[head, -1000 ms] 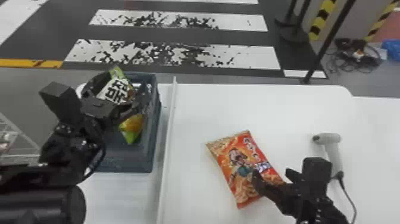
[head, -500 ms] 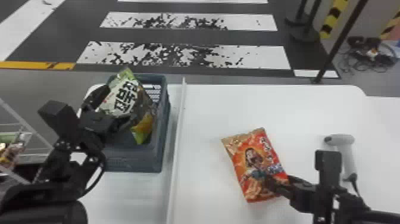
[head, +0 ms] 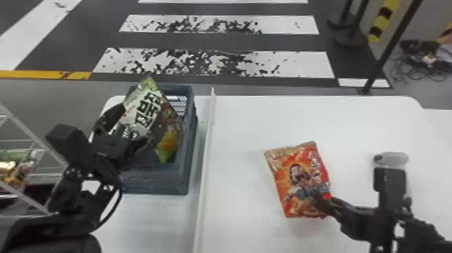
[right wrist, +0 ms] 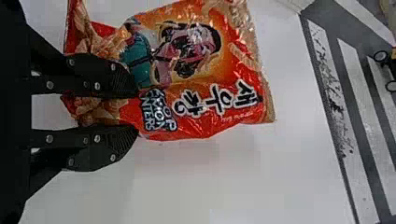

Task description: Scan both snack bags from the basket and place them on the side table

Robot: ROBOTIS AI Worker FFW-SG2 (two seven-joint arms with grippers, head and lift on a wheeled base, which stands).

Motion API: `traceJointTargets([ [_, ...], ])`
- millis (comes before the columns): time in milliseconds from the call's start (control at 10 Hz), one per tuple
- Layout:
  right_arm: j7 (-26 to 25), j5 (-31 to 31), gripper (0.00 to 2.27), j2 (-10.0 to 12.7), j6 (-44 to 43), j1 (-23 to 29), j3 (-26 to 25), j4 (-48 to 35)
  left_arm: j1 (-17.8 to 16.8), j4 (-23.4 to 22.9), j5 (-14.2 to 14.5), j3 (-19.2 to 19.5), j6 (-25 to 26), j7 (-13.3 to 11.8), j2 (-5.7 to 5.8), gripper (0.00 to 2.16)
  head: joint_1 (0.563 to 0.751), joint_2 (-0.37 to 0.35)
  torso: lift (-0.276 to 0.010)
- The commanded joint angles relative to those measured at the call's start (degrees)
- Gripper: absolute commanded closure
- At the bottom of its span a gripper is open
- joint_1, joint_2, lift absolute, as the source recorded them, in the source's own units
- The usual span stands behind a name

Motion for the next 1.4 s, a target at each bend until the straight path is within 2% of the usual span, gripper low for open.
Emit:
traceJointTargets([
  [0, -1.6, 2.8, 2.26, 0.1, -3.0, 1.2, 2.0, -4.5, 0.2, 0.2, 0.3, 0.2, -0.2, 0.1, 0.0, 0.08, 0.695, 0.052, -0.075],
  [200, -7.2, 17.4, 2.26, 0.1, -8.8, 0.9, 8.6, -5.7, 0.3, 0.2, 1.0, 0.5, -0.2, 0.0, 0.09, 0.08, 0.695, 0.049, -0.075],
  [400, -14.2, 33.3, 2.26, 0.1, -10.0, 0.0, 15.2, -5.6, 0.3, 0.2, 1.0, 0.7, -0.2, 0.1, 0.27, 0.08, 0.695, 0.031, -0.075],
  [600, -23.7, 52.9, 2.26, -2.5, -9.8, -1.1, 23.7, 0.0, 0.3, 0.3, 1.2, 1.1, -0.2, 0.0, 0.44, 0.08, 0.695, 0.015, -0.075],
  [800, -29.6, 68.6, 2.26, -5.4, -5.5, -2.8, 31.6, 8.7, 0.0, 0.8, 1.6, 1.2, -0.2, -0.2, 0.53, 0.08, 0.695, 0.003, -0.075],
  [900, -31.3, 73.7, 2.26, -6.4, -3.5, -3.4, 34.6, 12.6, -0.1, 1.0, 1.6, 1.2, -0.2, -0.2, 0.62, 0.08, 0.695, 0.008, -0.075],
  [1000, -32.3, 80.0, 2.26, -6.5, -0.4, -4.2, 37.4, 17.5, -0.2, 1.1, 1.6, 1.3, -0.2, -0.2, 0.62, 0.08, 0.695, 0.011, -0.075],
  [1200, -32.8, 88.6, 2.26, -7.0, 7.0, -5.9, 42.8, 25.6, -0.3, 1.8, 1.6, 1.4, -0.2, -0.3, 0.62, 0.08, 0.695, 0.03, -0.075],
  [1300, -31.5, 89.9, 2.24, -7.2, 9.0, -6.2, 44.9, 27.3, -0.5, 1.8, 1.6, 1.5, -0.2, -0.3, 0.62, 0.08, 0.695, 0.038, -0.075],
])
